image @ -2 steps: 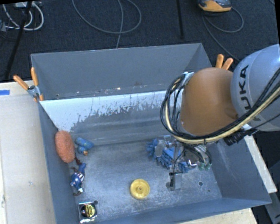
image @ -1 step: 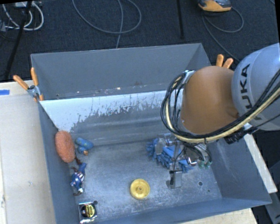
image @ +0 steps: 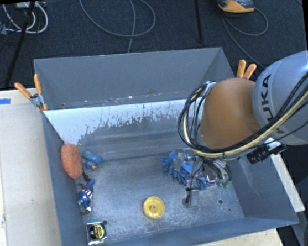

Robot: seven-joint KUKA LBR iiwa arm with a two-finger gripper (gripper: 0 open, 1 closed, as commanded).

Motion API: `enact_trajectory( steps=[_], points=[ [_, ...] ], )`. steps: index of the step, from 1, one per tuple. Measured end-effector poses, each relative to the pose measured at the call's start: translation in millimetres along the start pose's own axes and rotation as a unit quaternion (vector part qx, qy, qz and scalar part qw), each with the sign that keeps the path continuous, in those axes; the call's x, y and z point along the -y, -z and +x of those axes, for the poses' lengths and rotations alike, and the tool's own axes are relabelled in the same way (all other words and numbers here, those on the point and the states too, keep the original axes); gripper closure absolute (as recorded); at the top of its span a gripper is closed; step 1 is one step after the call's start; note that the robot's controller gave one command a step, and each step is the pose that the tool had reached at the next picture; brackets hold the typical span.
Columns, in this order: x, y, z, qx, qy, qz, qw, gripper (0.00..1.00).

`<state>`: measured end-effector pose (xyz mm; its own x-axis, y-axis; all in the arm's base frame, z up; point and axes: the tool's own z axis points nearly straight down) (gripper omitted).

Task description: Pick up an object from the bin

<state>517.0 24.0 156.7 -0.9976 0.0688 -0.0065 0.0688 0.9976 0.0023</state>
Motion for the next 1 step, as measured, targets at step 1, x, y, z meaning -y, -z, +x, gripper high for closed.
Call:
enact_trajectory(
  steps=[1],
  points=[
    [22.7, -26.6, -2.2, -0.0087, -0.077, 0.002, 0.9970, 0.00]
  ],
)
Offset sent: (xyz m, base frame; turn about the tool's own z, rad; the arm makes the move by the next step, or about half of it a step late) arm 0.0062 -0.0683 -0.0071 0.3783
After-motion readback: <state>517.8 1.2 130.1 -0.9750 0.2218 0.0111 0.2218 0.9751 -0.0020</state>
